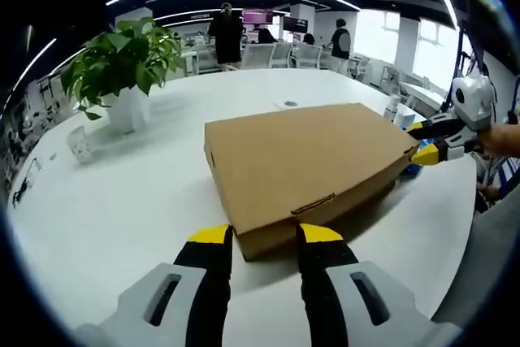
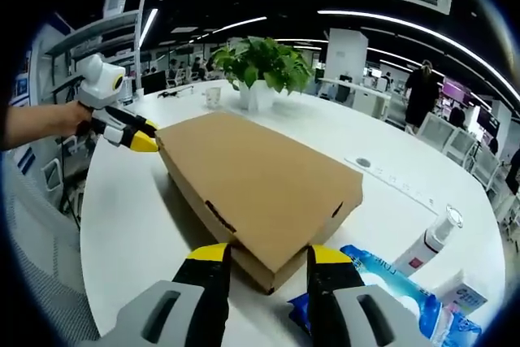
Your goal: Operate the shoe box by opening the lid, removing the specified soft item, and placing it in the target area until the item is outside and the box remains undamaged.
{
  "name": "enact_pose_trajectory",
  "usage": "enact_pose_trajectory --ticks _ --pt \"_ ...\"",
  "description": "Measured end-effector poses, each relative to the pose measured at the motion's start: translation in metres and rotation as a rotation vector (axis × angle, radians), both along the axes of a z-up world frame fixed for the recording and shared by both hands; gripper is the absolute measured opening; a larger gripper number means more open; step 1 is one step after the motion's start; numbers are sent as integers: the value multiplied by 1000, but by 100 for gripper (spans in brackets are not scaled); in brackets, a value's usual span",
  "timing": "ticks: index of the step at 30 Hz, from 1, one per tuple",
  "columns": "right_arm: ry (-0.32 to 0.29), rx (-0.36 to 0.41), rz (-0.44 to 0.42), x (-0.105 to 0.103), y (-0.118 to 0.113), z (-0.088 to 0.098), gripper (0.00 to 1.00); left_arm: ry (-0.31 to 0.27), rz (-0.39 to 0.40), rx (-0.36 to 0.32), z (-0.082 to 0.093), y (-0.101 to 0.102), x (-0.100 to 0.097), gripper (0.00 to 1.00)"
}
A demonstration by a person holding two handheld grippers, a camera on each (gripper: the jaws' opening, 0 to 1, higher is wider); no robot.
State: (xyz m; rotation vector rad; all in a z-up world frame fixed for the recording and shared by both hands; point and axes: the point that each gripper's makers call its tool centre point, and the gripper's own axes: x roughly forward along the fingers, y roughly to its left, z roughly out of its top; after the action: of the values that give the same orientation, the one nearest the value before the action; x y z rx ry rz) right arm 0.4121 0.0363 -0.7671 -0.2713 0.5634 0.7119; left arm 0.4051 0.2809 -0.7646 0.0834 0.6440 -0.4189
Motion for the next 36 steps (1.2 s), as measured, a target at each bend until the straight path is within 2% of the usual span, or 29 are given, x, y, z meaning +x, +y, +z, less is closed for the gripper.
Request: enact_pose_trajectory --ticks 7,9,11,14,19,26,32,36 --pt "13 8 -16 0 -2 -4 34 1 -19 14 0 -1 1 31" --pt "24 23 -25 0 -3 -4 34 15 -23 30 -3 3 0 27" --pt "26 25 -28 0 -3 -4 34 27 -8 7 -3 4 0 26" --pt "25 17 -30 -3 -5 -4 34 11 9 12 0 7 0 31" --pt "13 39 -39 -10 -13 3 37 -18 13 0 12 9 -4 31" --pt "-12 30 -42 -29 -32 11 41 -44 -2 -18 24 2 -23 35" --pt "-39 29 -55 -43 -52 25 47 -77 -10 -41 37 -6 -40 39" --pt "-50 41 -86 -49 -67 36 54 -100 -17 -44 45 -12 -53 44"
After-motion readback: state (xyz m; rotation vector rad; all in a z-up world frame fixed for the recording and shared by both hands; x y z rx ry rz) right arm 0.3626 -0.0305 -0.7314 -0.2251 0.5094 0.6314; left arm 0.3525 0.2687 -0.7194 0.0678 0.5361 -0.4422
